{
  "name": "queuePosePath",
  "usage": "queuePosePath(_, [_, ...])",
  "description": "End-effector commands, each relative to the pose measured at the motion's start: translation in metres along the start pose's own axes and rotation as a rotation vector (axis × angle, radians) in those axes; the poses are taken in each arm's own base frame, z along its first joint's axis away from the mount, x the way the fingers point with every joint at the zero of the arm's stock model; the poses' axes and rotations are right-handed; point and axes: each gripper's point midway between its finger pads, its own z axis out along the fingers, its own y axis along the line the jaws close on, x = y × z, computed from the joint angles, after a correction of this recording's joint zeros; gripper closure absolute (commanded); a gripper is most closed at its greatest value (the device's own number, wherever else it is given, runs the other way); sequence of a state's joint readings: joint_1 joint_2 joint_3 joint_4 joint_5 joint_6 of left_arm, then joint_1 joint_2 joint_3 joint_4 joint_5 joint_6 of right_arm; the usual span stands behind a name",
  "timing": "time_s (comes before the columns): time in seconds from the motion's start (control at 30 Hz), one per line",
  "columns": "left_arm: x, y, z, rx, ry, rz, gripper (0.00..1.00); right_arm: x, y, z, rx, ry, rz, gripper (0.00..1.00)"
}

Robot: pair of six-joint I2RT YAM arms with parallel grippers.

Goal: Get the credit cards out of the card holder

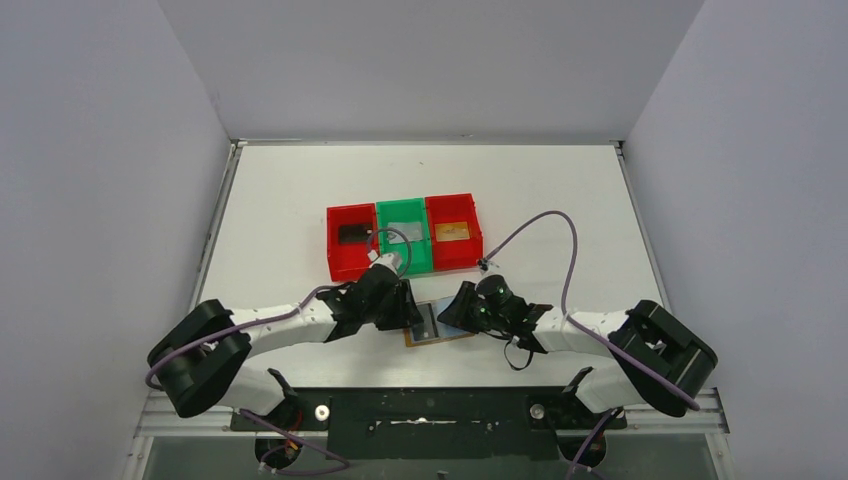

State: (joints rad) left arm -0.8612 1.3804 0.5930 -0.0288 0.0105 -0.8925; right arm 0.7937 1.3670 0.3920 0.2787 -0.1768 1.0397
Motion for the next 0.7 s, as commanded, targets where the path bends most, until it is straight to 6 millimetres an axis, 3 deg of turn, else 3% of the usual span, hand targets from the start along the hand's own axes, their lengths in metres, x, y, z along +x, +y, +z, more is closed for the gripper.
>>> queuePosePath(0.0, [0.01, 0.004, 0.01, 0.031, 0.01, -0.043, 0.57, -0.008, 0.019, 0.002, -0.064, -0.025, -0.011, 0.73])
queuePosePath(0.2, [0.026, 0.019, 0.019, 0.013, 0.035, -0.085, 0.59, -0.004, 0.021, 0.006, -0.075, 0.0, -0.017, 0.71])
queuePosePath(0.33, [0.018, 0.025, 0.01, -0.032, -0.009, -0.09, 0.59, -0.003, 0.019, 0.007, -0.066, -0.002, -0.01, 0.71])
queuePosePath(0.53, [-0.017, 0.005, -0.014, -0.014, -0.13, -0.077, 0.57, -0.005, 0.014, 0.006, -0.037, -0.018, 0.006, 0.71])
queuePosePath(0.67, [-0.024, -0.018, -0.016, 0.095, -0.141, -0.076, 0.57, -0.005, 0.012, 0.005, -0.027, -0.021, 0.006, 0.71])
